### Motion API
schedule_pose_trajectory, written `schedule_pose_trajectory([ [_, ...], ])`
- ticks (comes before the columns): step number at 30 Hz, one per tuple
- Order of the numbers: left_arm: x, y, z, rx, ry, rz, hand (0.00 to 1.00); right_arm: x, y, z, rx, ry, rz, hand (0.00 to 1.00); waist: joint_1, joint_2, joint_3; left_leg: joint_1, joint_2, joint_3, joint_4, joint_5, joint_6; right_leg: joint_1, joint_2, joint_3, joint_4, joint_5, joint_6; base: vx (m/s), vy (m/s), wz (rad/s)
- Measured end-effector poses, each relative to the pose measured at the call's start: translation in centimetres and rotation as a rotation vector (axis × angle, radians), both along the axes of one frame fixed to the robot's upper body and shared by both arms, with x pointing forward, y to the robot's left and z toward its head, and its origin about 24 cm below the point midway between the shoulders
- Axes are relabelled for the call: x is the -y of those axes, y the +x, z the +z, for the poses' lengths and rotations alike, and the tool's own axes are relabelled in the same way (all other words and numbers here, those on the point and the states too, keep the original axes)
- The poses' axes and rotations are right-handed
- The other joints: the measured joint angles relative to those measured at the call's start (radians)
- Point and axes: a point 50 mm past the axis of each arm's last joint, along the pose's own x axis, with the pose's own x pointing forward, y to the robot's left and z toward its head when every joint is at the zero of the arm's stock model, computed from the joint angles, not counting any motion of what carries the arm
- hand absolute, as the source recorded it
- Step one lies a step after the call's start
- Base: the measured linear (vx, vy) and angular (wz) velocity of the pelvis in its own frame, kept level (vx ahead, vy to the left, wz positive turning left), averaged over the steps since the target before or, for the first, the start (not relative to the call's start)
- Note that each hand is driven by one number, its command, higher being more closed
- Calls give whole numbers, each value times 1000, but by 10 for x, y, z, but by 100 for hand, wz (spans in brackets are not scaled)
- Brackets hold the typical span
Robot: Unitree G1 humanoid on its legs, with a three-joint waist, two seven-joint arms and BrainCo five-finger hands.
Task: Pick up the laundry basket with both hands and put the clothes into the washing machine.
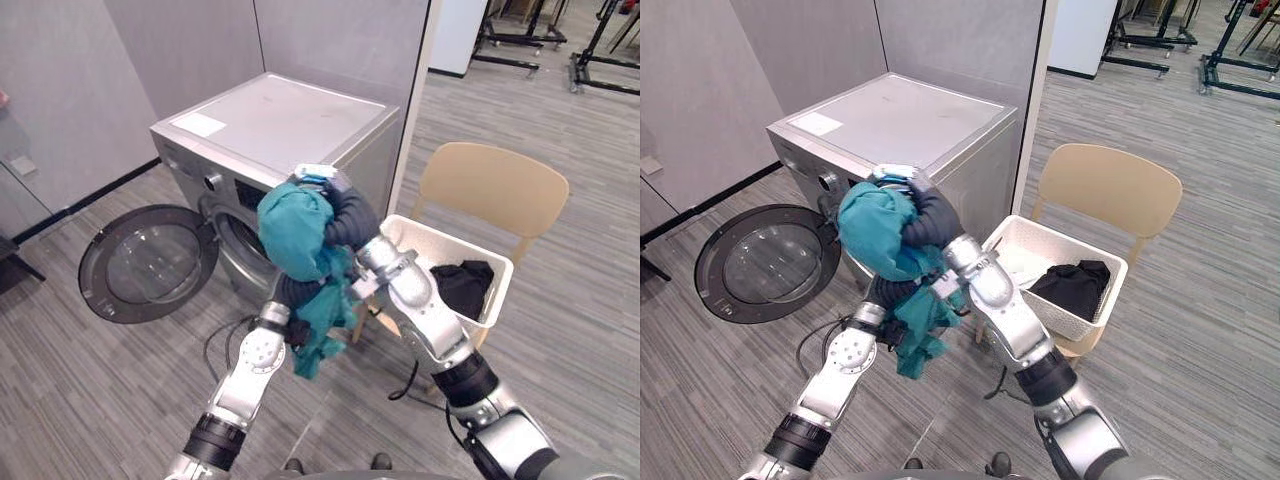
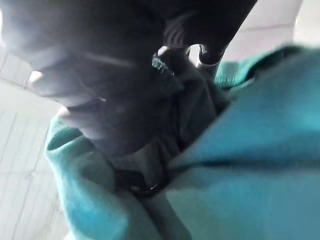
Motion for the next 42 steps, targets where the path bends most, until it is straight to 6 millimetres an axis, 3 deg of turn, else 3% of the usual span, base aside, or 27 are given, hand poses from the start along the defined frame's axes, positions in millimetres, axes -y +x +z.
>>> schedule_pose_trajectory([
  [3, -21, -7, -3, -13, -24, 87, 100, 36, -2, -12, 2, -85, -193, 0, 0, -1, 0, 3, 0, 1, -1, -1, 0, 4, 0, 2, 0, -4, 5, -1, 10, 0],
  [7, -55, -24, -19, -83, -39, 235, 100, 92, -16, -43, -65, -237, -458, 0, -2, -1, 1, -5, 3, 0, -7, -4, 3, 0, 2, 4, -1, -14, 18, 0, 0, 0],
  [10, -68, -34, -27, -130, -65, 302, 100, 115, -26, -70, -172, -302, -565, 0, -4, -2, 1, -11, 4, 0, -12, -5, 2, -9, 3, 4, -2, -15, 18, 0, 0, 0],
  [12, -78, -44, -39, -184, -102, 368, 100, 137, -38, -115, -389, -334, -637, 0, -3, -3, 1, -23, 5, -4, -13, -5, 2, -19, 2, 2, -1, -16, 19, 32, 16, 3],
  [13, -81, -46, -45, -208, -113, 383, 100, 142, -42, -127, -448, -343, -650, 0, -3, -3, 1, -26, 5, -7, -12, -5, 2, -20, 2, -1, -1, -17, 19, 43, 12, 15],
  [15, -95, -56, -73, -338, -150, 455, 100, 159, -62, -182, -726, -356, -692, 0, -7, -6, 0, -48, 3, -21, -14, -4, 2, -36, 1, -18, -1, -22, 19, 48, 14, 16],
  [18, -110, -77, -111, -535, -182, 544, 100, 170, -91, -237, -1025, -341, -742, 0, -7, -13, 13, -114, 0, -47, 17, -1, -1, -75, -5, -49, 6, -26, 18, 45, 9, 21],
  [22, -114, -92, -134, -668, -232, 606, 100, 169, -124, -277, -1268, -311, -779, 0, -8, -23, 71, -199, -13, -63, 103, 0, -2, -110, -54, -168, 135, -112, 13, 13, 37, 94],
  [23, -115, -95, -138, -688, -234, 615, 100, 166, -131, -284, -1309, -301, -789, 0, 2, -33, 89, -217, -8, 0, 138, -19, 26, -116, -82, -202, 183, -149, 12, -22, 64, 106],
  [24, -117, -102, -143, -715, -241, 639, 100, 165, -135, -289, -1335, -292, -793, 0, 3, -35, 91, -242, 5, 84, 181, -49, 71, -117, -100, -238, 207, -165, 12, 17, 92, 106],
  [25, -121, -109, -149, -749, -247, 678, 100, 163, -137, -292, -1357, -274, -805, 0, 2, -38, 96, -265, 22, 173, 222, -65, 86, -116, -126, -274, 233, -182, 21, 47, 77, 102],
  [26, -125, -114, -152, -764, -252, 708, 100, 163, -136, -291, -1355, -267, -817, 0, 2, -40, 104, -277, 35, 220, 223, -66, 86, -112, -144, -300, 249, -190, 29, 50, 60, 102],
  [29, -132, -121, -155, -774, -265, 782, 100, 158, -130, -292, -1353, -273, -821, 0, 3, -88, 134, -328, 58, 319, 248, -63, 81, -109, -259, -342, 295, -216, 68, -10, 30, 71],
  [30, -132, -121, -155, -777, -266, 786, 100, 159, -129, -291, -1348, -272, -827, 0, 4, -88, 134, -338, 69, 324, 249, -62, 78, -101, -273, -350, 295, -215, 86, 48, 166, 46],
  [31, -130, -125, -160, -799, -267, 802, 100, 160, -126, -290, -1339, -271, -834, 0, 12, -58, 131, -338, 108, 322, 232, -53, 65, -68, -285, -362, 295, -211, 140, 136, 264, 34],
  [32, -129, -128, -163, -814, -269, 809, 100, 162, -125, -289, -1337, -273, -839, 0, 16, -39, 128, -338, 129, 319, 241, -27, 20, -51, -287, -370, 302, -215, 167, 237, 349, 43],
  [33, -129, -129, -166, -831, -277, 822, 100, 157, -129, -294, -1368, -268, -827, 0, 21, -61, 125, -351, 105, 311, 330, -67, 17, -26, -334, -369, 310, -223, 214, 317, 377, 48],
  [34, -128, -129, -166, -829, -282, 825, 100, 149, -129, -297, -1377, -266, -801, 0, 28, -79, 112, -391, 77, 286, 444, -152, 34, -3, -371, -374, 305, -210, 249, 311, 332, 50],
  [35, -127, -130, -167, -834, -283, 825, 100, 147, -132, -299, -1389, -263, -796, 0, 28, -86, 108, -399, 64, 283, 494, -200, 42, 10, -391, -373, 320, -204, 276, 368, 397, 44],
  [36, -124, -135, -170, -853, -287, 824, 100, 144, -132, -299, -1393, -255, -790, 0, 28, -97, 101, -395, 16, 282, 545, -259, 78, 4, -469, -338, 413, -212, 279, 325, 348, 38],
  [37, -121, -136, -171, -859, -293, 821, 100, 144, -131, -299, -1391, -255, -790, 0, 27, -98, 100, -383, -9, 281, 554, -276, 95, -17, -513, -312, 492, -211, 248, 410, 436, 58],
  [38, -116, -135, -172, -860, -297, 810, 100, 144, -127, -298, -1381, -255, -788, 0, 17, -85, 108, -358, -38, 279, 566, -301, 129, -90, -572, -228, 687, -216, 86, 402, 375, 66],
  [39, -115, -131, -170, -853, -282, 787, 100, 139, -121, -296, -1368, -260, -769, 0, 7, -77, 117, -336, -59, 255, 565, -311, 146, -182, -552, -97, 878, -250, 22, 397, 330, 66],
  [40, -115, -129, -168, -843, -273, 780, 100, 136, -117, -295, -1356, -260, -757, 0, 2, -73, 127, -313, -66, 243, 557, -314, 152, -224, -508, -21, 957, -272, 34, 464, 288, 58],
  [41, -114, -120, -162, -811, -260, 753, 100, 128, -108, -290, -1323, -215, -743, 0, -2, -69, 157, -250, -76, 225, 521, -315, 153, -310, -382, 110, 1078, -332, 89, 368, 193, 42],
  [42, -115, -118, -160, -801, -251, 746, 100, 125, -105, -288, -1308, -217, -732, 0, -7, -71, 163, -231, -82, 218, 507, -315, 153, -345, -342, 129, 1097, -350, 94, 401, 176, 53],
])
